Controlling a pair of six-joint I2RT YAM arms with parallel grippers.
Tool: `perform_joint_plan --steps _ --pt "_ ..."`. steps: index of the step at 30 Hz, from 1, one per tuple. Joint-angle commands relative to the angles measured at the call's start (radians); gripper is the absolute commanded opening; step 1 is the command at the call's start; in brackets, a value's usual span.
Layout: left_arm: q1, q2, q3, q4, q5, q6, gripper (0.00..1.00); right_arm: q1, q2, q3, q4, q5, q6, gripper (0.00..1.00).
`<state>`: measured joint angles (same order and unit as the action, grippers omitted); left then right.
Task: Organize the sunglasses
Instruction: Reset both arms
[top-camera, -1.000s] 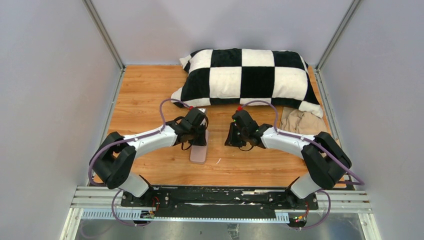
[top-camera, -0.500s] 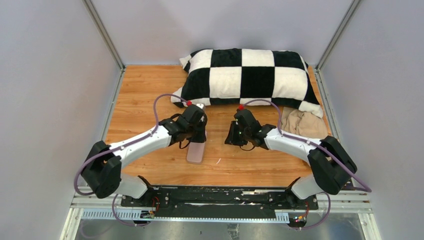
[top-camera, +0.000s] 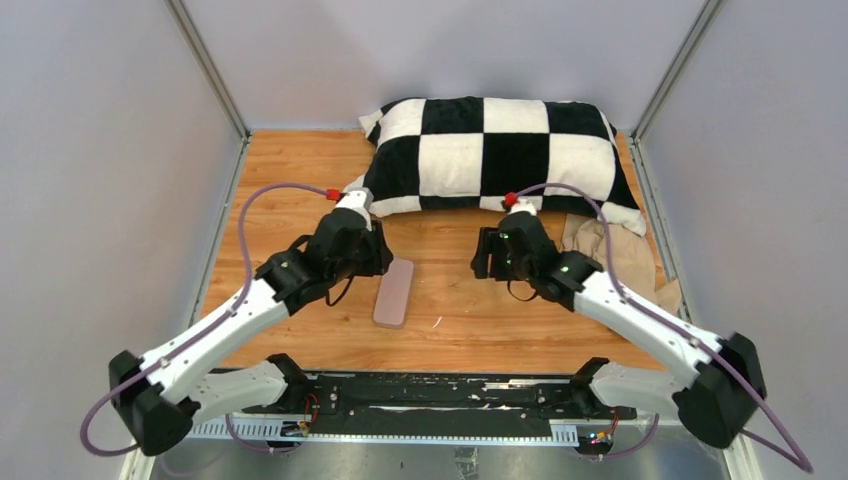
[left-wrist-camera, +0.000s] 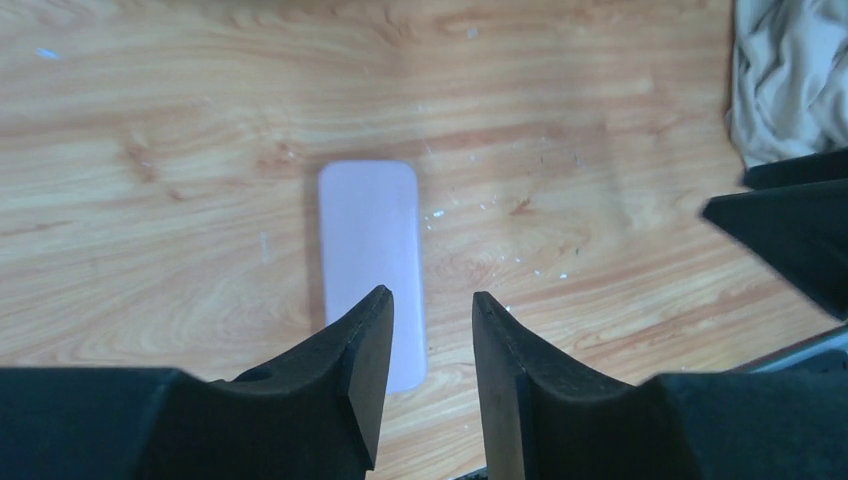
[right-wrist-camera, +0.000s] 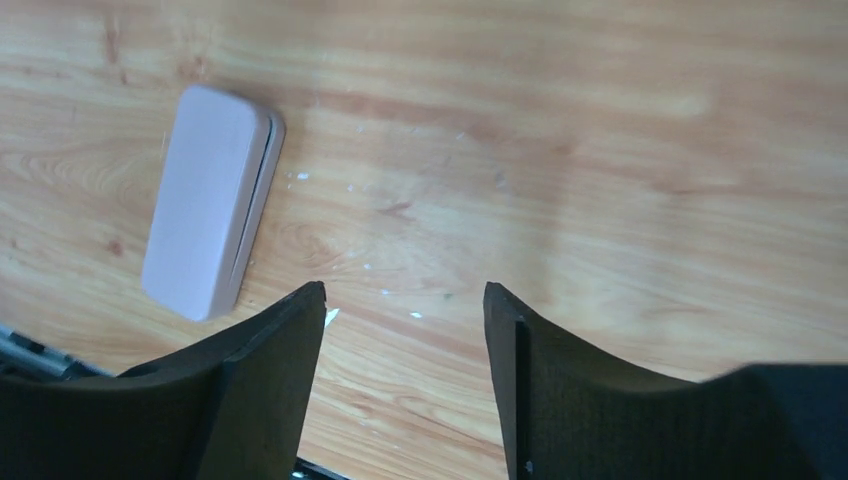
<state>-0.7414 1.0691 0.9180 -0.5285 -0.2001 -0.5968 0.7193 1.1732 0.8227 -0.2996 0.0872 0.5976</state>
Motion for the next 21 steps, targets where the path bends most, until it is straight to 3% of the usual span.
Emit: perform_joint_plan --steps 1,6,10,16,21 --pt "-0.006 -0.146 0.022 -0.074 -0.145 0.040 0.43 -0.011 -0.202 0.080 -0.218 0.329 -0.149 0.68" --pt "-0.006 -0.296 0.028 -0.112 -0.252 0.081 0.47 -0.012 -0.429 0.048 -0.228 0.532 -0.246 0.82" --pt "-0.006 -0.405 -0.011 -0.159 -0.378 0.052 0.49 -0.012 -0.522 0.013 -0.236 0.591 -0.264 0.84" --pt "-0.006 -0.562 -0.092 -0.161 -0.465 0.003 0.58 -0.013 -0.543 -0.021 -0.250 0.620 -0.226 0.84" --pt "-0.006 -0.594 -0.092 -0.164 -0.478 0.017 0.61 -0.013 -0.534 -0.030 -0.234 0.612 -0.219 0.84"
